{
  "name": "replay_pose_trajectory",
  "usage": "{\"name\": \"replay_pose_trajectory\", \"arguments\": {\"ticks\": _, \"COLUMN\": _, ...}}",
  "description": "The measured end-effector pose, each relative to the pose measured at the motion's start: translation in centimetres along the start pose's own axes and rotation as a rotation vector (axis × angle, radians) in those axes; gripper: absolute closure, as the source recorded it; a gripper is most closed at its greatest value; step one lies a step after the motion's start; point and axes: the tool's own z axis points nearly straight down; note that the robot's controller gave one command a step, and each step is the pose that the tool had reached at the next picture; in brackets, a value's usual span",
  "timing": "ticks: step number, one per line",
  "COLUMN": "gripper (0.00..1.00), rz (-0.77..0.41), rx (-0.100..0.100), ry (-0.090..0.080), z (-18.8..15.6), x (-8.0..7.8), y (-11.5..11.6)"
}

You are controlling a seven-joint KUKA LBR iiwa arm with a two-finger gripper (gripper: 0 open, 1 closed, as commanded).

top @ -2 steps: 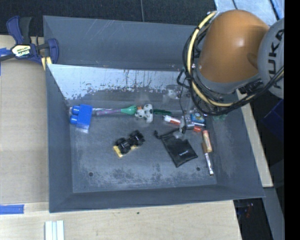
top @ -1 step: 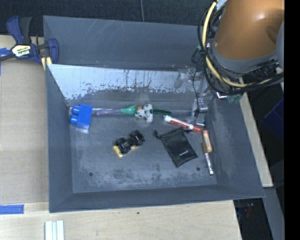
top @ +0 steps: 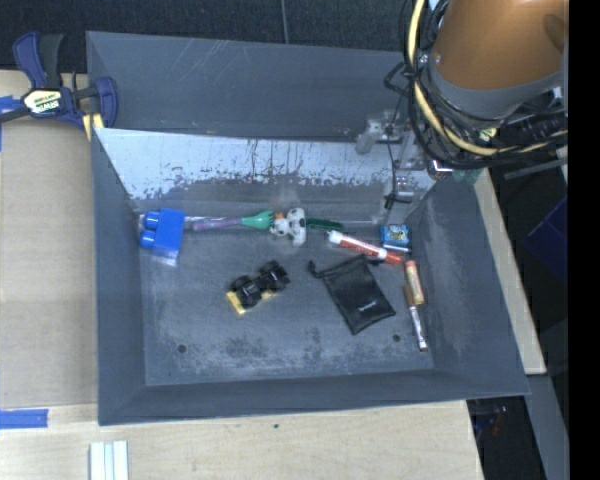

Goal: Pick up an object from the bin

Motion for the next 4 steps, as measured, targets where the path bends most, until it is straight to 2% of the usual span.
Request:
{"name": "replay_pose_trajectory", "arguments": {"ticks": 1, "gripper": 0.0, "rz": -0.151, "rx": -0.001, "ry": -0.016, "z": 0.1, "x": 1.0, "y": -0.6}}
{"name": "replay_pose_trajectory", "arguments": {"ticks": 2, "gripper": 0.0, "rz": -0.313, "rx": 0.002, "ry": -0.004, "z": 3.1, "x": 0.0, "y": -2.2}}
{"name": "replay_pose_trajectory", "arguments": {"ticks": 3, "gripper": 0.0, "rz": -0.555, "rx": 0.003, "ry": -0.008, "z": 8.4, "x": 3.5, "y": -2.8}}
{"name": "replay_pose_trajectory", "arguments": {"ticks": 4, "gripper": 0.0, "rz": -0.388, "rx": 0.004, "ry": -0.02, "z": 12.4, "x": 1.3, "y": -4.1}}
